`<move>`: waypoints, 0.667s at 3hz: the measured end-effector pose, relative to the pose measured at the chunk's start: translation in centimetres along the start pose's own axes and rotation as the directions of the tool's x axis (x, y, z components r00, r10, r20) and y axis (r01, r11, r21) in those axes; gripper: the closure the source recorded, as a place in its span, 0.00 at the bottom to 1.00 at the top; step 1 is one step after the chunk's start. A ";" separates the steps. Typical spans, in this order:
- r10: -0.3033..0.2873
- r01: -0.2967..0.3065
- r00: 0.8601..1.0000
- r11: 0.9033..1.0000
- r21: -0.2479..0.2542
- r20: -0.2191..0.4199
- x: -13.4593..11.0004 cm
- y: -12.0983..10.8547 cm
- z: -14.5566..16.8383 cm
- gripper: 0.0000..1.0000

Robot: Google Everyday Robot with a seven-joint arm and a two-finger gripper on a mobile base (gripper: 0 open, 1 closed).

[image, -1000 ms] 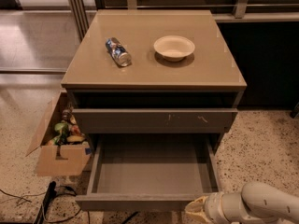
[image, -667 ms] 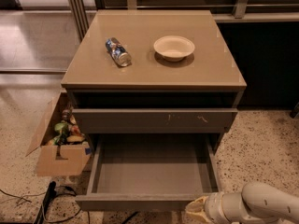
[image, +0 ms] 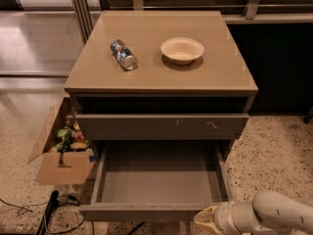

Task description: Close middle drawer

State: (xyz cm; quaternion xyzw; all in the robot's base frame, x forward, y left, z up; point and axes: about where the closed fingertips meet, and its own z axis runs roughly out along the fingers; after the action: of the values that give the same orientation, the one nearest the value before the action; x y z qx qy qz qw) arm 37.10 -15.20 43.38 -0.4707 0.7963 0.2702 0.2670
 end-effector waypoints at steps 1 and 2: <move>-0.008 0.008 1.000 1.000 -0.005 -0.004 -0.5 -1.2 0.8 0.13; -0.012 0.012 1.000 1.000 -0.016 0.006 -1.4 -2.2 1.7 0.00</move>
Offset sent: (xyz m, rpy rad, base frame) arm 0.1355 0.0227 0.0065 0.0383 -0.0830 0.0129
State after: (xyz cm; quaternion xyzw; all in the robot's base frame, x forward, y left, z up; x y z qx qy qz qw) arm 39.93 -14.04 42.75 -0.4768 0.7905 0.2765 0.2669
